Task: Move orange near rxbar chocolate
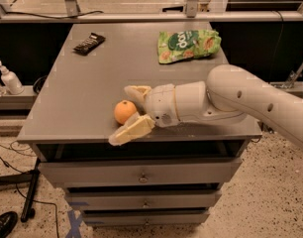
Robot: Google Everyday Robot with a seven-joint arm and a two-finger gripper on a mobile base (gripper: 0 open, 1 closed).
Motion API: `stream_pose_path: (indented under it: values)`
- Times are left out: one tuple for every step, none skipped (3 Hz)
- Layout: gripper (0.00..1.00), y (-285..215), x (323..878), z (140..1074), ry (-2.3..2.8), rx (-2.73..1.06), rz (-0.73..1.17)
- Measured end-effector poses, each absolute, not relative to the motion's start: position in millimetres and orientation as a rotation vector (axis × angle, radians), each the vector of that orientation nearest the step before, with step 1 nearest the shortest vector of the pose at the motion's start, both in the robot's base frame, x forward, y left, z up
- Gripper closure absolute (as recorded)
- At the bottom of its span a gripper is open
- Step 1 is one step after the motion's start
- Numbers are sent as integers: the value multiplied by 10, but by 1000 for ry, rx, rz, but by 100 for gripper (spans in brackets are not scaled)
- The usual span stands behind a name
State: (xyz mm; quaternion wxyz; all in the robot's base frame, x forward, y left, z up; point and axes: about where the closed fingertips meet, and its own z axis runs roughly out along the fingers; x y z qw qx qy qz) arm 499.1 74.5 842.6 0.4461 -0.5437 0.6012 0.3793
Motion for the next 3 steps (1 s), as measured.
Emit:
stream_pose_path:
  values:
    - [35,795,5021,8409,1481,-1350,939]
    - [60,788,5073,8456,1474,-1364,922]
    - [83,728,5150,8566,1467,-1377,895]
